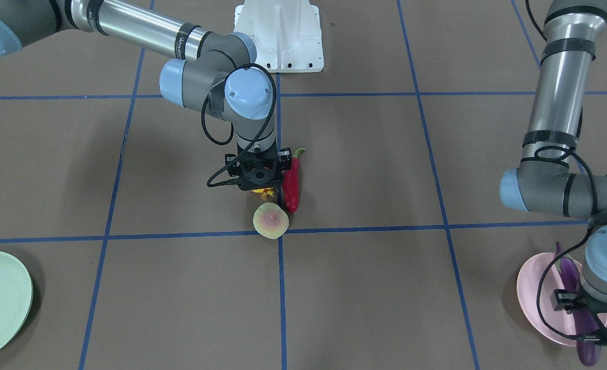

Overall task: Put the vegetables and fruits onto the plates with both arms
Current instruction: 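Shift the right gripper to the pomegranate and grasp it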

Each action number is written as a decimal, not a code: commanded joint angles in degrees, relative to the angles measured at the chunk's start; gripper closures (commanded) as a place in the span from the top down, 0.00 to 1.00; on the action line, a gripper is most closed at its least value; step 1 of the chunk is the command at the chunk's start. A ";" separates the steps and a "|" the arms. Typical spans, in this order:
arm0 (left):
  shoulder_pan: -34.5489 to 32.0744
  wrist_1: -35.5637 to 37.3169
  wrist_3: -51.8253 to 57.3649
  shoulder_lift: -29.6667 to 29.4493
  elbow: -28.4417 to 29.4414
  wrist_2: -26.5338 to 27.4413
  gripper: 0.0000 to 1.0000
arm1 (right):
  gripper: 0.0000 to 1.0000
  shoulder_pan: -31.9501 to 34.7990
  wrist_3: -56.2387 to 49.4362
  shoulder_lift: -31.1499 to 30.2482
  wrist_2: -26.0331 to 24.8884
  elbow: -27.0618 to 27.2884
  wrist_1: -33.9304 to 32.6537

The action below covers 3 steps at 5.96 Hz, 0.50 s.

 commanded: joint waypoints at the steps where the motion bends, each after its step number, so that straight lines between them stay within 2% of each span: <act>1: -0.09 0.64 -0.49 0.40 -5.83 -9.08 1.00 | 0.00 2.81 0.68 -0.03 0.57 5.45 -5.30; 2: 0.09 1.86 -1.45 1.10 -9.78 -13.42 1.00 | 0.00 5.18 0.50 -0.20 2.49 8.79 -9.09; 3: 1.91 7.45 -9.29 0.93 -17.56 -20.51 1.00 | 0.00 8.33 -0.20 -0.64 3.99 11.78 -12.00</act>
